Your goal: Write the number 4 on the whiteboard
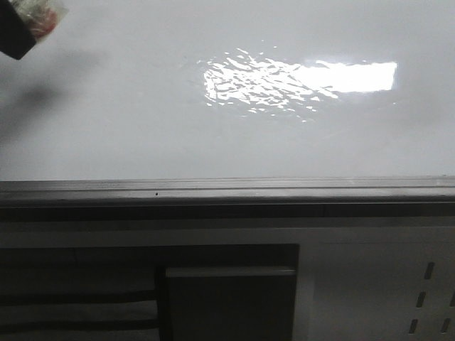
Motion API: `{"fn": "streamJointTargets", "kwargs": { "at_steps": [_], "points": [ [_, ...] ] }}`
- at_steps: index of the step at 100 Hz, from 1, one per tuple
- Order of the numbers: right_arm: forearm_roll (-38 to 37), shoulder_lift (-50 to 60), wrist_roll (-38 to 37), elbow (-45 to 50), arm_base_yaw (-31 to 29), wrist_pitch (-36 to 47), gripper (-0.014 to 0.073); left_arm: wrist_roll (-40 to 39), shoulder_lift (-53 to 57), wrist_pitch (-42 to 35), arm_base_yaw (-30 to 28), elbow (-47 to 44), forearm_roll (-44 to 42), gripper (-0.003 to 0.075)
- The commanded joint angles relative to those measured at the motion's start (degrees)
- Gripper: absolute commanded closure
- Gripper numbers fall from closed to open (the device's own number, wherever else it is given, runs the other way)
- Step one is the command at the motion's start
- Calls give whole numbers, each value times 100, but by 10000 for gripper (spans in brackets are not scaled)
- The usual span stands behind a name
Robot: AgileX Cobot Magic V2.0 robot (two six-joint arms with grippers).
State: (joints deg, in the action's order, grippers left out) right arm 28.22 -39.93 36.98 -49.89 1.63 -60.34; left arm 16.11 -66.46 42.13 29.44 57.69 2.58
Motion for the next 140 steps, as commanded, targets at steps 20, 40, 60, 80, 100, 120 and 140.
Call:
{"fn": "streamJointTargets", "kwargs": {
  "at_steps": [20, 40, 60, 80, 100, 120, 140],
  "points": [
    [2342, -1166, 2970, -570, 43, -812, 84, 2951, -494, 1424, 677, 926, 2423, 741],
    [2235, -1791, 3162, -964, 685, -730, 84, 3196, -1047, 1509, 1053, 1310, 2471, 741],
    [1469, -2451, 3162, -1491, 1771, -127, 84, 3326, -1252, 1621, 1344, 1549, 2435, 741],
    [1295, -3130, 3259, -1945, 2349, 5, 84, 3746, -1252, 1610, 1371, 1559, 2435, 741],
    [1373, -3435, 3353, -2136, 2359, -104, 134, 3744, -1252, 1446, 1371, 1559, 2435, 741],
    [1386, -3435, 3377, -2126, 2359, -195, 300, 3744, -1252, 1422, 1371, 1559, 2435, 741],
    [1386, -3435, 3377, -2126, 2359, -195, 473, 3744, -1252, 1422, 1371, 1559, 2435, 740]
  ]
}}
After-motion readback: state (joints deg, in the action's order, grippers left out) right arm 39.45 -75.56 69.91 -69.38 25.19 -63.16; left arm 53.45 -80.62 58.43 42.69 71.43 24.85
